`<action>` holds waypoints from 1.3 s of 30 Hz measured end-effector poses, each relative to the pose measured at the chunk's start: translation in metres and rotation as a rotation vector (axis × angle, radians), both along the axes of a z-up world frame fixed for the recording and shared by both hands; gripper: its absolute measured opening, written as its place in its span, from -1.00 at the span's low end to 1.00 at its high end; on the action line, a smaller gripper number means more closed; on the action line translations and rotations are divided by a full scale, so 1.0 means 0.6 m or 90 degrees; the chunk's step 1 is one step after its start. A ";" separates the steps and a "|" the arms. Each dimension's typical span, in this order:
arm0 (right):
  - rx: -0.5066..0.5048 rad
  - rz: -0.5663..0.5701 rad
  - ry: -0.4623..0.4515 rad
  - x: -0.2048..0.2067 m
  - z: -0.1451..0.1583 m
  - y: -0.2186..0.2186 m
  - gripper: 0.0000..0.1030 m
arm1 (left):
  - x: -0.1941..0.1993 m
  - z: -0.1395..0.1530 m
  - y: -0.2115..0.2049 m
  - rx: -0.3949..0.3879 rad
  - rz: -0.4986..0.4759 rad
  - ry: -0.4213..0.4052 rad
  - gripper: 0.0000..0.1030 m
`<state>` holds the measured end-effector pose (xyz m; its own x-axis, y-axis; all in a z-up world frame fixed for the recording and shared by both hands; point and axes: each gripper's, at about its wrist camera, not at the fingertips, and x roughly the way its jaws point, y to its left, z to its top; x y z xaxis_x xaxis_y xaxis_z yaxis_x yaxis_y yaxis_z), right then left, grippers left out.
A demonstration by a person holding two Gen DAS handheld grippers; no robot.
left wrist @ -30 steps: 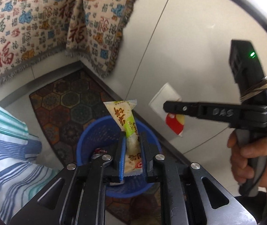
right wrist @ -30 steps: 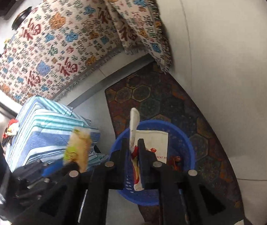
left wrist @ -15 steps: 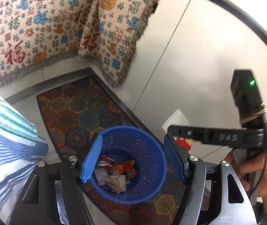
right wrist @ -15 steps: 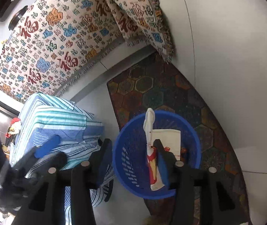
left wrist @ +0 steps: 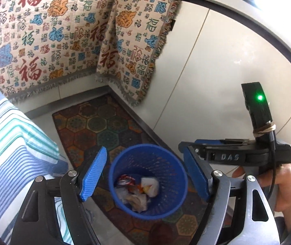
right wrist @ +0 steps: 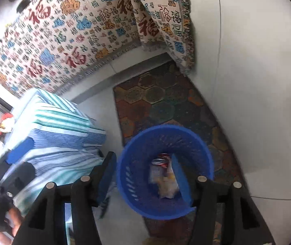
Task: Collect trash
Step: 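Move both open tools back over the table toward the remaining trash, then grasp the black mesh net with the left tool while the right tool grasps the yellow snack bag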
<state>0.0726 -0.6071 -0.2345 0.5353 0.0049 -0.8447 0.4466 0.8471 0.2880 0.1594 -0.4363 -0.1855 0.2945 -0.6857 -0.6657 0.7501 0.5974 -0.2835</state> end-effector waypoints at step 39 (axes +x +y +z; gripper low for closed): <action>-0.218 0.419 -0.087 0.284 0.017 0.709 0.35 | 0.171 -0.068 0.732 0.226 0.367 -0.001 0.91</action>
